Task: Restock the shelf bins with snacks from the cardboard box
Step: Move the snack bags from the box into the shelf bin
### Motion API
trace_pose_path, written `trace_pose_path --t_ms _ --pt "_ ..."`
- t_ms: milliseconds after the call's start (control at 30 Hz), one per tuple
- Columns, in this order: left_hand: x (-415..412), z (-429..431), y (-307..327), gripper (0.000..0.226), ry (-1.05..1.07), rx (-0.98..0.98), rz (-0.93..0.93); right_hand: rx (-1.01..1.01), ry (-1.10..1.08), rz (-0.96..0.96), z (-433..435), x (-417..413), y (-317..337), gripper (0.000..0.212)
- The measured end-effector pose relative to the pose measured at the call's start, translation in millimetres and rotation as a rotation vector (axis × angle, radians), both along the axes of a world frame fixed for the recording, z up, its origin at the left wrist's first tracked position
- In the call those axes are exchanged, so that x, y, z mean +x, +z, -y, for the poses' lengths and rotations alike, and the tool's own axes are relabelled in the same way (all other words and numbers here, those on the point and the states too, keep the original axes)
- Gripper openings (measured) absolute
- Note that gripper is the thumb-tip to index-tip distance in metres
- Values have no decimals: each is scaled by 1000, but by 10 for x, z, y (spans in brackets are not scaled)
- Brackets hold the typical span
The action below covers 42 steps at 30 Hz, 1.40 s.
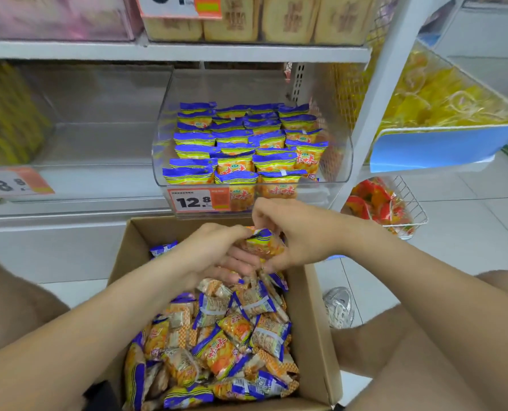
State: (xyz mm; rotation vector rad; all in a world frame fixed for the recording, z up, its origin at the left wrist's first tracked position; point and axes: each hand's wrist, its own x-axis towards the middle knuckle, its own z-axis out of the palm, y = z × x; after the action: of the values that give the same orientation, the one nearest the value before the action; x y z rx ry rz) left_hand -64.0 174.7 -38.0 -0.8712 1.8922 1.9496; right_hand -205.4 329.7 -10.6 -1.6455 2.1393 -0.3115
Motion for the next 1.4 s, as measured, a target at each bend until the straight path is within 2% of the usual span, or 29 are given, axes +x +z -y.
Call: trace_pose_path --t_ms 100,167,233,267,333,400,500,567,633,667,767,867,967,1033,1133,1300,1400 --pt "109 75 304 44 77 -201 -119 -170 -112 123 19 -16 171 53" --pt "112 109 453 34 126 -408 -310 -198 -181 320 23 -34 279 46" --pt "84 145 558 21 105 -498 -487 -241 -200 475 23 -21 329 32" --pt "69 163 596 17 107 -494 -526 -259 -216 519 32 -17 327 37" --pt "30 226 650 13 156 -470 -552 -298 -312 567 30 -16 345 67" --pt "20 274 683 10 209 -423 -574 -382 -350 605 15 -15 384 66" --pt "9 260 739 15 159 -489 -604 -487 -287 433 -1 2 474 44" --pt "-34 213 763 12 150 -494 -633 -509 -320 402 -6 -55 513 41" --pt "-93 178 780 12 208 -465 -643 -582 -427 291 -29 -193 560 42" --pt "-127 178 761 13 218 -527 -643 -656 -491 190 -54 -278 599 39" --pt "-206 186 656 17 64 -933 -658 -858 -638 -141 -193 -523 745 26" --pt "-327 168 565 30 -212 -1193 -642 -717 -616 -441 -268 -686 744 29" --pt "-534 151 521 48 -446 -1307 -553 -546 -584 -506 -189 -783 639 30" --pt "-689 159 479 54 -531 -1364 -524 -539 -588 -498 -120 -808 647 30" --pt "-874 182 416 60 -578 -1410 -478 -536 -582 -488 -66 -837 735 29" --pt "-997 218 357 68 -595 -1451 -385 -93 -505 -440 4 -921 681 34" --pt "-991 204 337 72 -550 -1506 -401 21 -426 -566 96 -917 629 29"
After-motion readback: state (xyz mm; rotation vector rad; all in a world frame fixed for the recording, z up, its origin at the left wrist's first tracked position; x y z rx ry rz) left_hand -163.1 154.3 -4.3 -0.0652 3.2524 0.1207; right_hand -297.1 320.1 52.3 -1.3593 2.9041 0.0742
